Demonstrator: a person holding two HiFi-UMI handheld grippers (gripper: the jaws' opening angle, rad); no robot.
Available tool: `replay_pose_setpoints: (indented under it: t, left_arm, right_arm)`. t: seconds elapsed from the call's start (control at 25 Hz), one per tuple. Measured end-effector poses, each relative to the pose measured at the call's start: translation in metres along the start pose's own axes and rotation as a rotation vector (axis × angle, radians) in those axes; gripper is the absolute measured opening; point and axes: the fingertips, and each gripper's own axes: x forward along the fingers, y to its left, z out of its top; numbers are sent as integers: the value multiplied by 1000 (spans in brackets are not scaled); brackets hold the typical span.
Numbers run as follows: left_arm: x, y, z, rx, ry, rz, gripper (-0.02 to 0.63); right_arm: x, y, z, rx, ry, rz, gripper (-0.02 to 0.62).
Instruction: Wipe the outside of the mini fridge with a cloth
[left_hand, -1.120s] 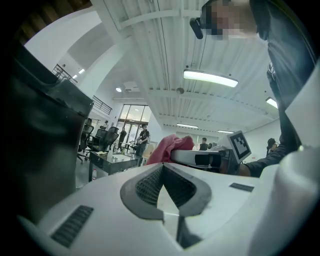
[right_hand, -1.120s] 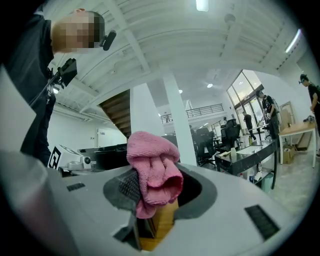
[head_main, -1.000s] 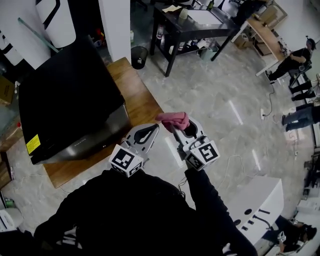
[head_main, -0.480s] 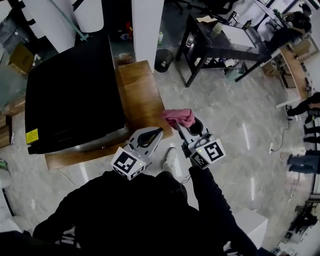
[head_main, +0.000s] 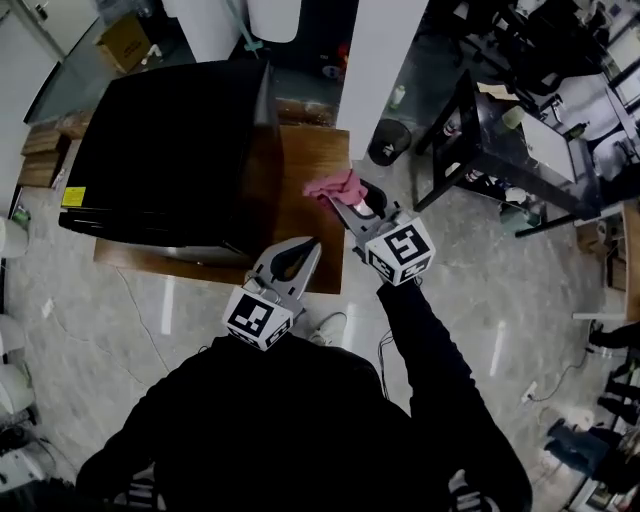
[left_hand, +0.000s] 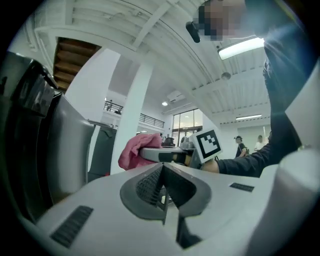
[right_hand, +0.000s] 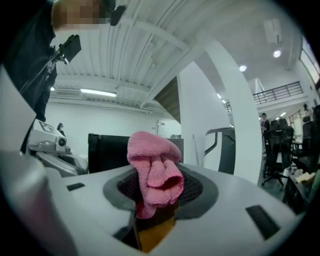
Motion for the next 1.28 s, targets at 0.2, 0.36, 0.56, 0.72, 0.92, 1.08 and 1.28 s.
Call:
replay_pose_setpoints:
  t: [0.2,0.36,0.56,0.72,0.92,1.08,1.28]
  left_arm:
    - [17,26,-3,-17,-14,147,6]
    - [22,39,-5,-24,-15,202,6]
    - [15,48,-12,-30,-4,241,6]
    - [11,52,-25,-27,14,248,6]
    - [6,70,-43,-46,38,262,6]
    - [7,91,-52,-72,41,263,6]
    - [10,101,-72,-81,67,251,6]
  right_arm:
    - [74,-21,-4,-149,111,96,156]
    - [122,-32,-3,-238,171,132,160]
    - [174,-37,-5,-382,265,145,163]
    - [203,-36,-1,-572,337,117,164]
    - [225,-32,-5,-732,427,84,163]
    - [235,-28,-12,-857,449,36,144]
    - [242,-30,-38,-981,523,17,143]
